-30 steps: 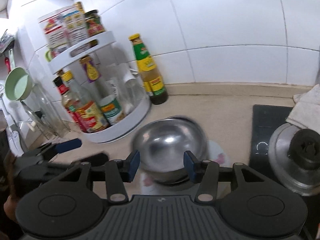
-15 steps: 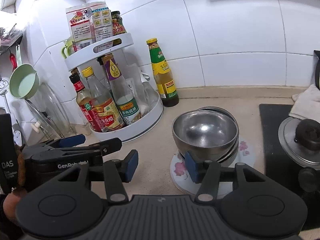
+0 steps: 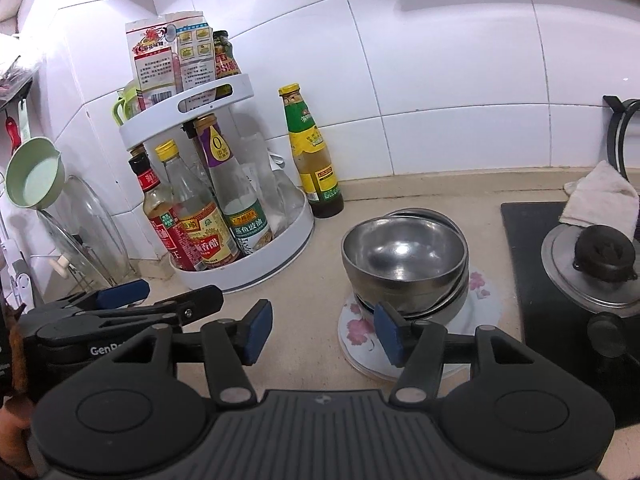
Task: Organize plates and bowls
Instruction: 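Open the left tool and withdraw both tools from the bowl stack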
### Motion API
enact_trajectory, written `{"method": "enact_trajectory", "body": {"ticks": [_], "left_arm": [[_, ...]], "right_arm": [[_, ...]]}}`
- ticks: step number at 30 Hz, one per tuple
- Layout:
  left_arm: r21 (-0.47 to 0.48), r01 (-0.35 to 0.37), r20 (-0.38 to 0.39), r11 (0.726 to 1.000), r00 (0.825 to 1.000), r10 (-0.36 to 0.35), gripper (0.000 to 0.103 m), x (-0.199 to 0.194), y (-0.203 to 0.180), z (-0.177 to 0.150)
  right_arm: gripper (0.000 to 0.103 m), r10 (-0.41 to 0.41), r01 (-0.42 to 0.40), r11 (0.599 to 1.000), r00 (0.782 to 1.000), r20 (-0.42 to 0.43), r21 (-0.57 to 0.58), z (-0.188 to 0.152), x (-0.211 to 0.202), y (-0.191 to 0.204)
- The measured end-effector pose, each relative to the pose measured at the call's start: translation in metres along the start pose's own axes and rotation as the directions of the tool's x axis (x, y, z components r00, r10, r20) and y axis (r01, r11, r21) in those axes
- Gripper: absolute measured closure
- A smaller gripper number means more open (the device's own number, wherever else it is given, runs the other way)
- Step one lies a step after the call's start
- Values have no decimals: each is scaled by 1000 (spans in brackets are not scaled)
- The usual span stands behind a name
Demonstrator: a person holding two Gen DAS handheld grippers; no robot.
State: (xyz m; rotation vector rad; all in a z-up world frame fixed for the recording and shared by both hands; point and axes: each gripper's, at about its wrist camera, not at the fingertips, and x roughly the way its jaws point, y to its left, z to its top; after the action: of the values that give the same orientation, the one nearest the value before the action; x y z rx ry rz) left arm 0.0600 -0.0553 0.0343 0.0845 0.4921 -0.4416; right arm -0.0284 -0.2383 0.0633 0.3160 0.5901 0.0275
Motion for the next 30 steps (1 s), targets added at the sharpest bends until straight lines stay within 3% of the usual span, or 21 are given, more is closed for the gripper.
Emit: {"method": "enact_trajectory", "body": {"ticks": [30], "left_arm": [[88,69,-35,994,997,-66,0,-14,-23,-15]], "right_arm": [[48,-110,110,993,994,3,48,-23,-34,-8]]}}
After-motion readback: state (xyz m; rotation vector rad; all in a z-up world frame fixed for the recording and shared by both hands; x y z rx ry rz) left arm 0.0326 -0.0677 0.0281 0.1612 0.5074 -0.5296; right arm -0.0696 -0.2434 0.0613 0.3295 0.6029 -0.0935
